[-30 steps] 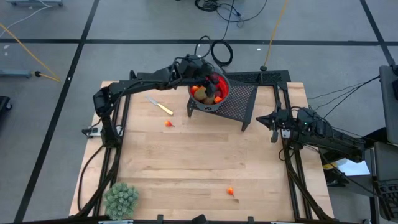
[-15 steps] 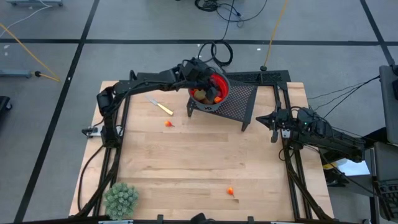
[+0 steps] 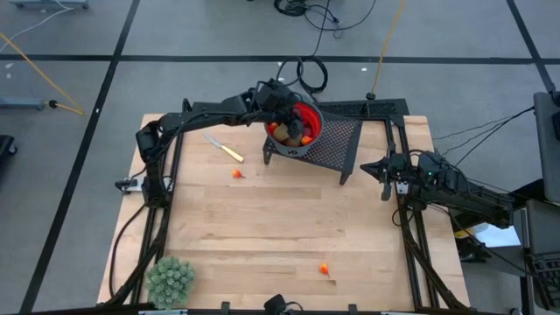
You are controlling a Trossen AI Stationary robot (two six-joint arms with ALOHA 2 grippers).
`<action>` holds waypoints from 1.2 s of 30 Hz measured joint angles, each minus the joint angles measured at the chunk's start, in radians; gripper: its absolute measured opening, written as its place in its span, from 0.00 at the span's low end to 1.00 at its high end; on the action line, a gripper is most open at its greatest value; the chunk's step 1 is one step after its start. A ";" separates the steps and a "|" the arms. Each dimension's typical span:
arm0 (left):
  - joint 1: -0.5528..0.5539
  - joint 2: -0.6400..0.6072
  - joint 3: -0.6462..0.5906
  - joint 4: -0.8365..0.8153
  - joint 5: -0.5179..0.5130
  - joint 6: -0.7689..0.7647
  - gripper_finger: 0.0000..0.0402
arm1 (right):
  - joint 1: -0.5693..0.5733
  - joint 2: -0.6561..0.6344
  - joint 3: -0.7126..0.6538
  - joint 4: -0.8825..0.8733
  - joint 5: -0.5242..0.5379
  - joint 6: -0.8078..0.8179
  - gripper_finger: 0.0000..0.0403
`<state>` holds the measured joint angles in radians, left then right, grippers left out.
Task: Pick & Place Fruit
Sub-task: Put the pomegranate into the strainer bowl on the shelf, then put the top pear into the strainer bowl on the shelf
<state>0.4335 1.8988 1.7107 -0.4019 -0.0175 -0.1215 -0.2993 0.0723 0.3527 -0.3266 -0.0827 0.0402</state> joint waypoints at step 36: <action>-0.012 -0.253 0.000 -0.150 -0.152 0.116 0.61 | 0.000 0.000 0.000 0.008 0.000 0.000 0.01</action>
<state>0.4211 1.6456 1.7111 -0.5516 -0.1693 -0.0052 -0.2993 0.0721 0.3527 -0.3187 -0.0826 0.0406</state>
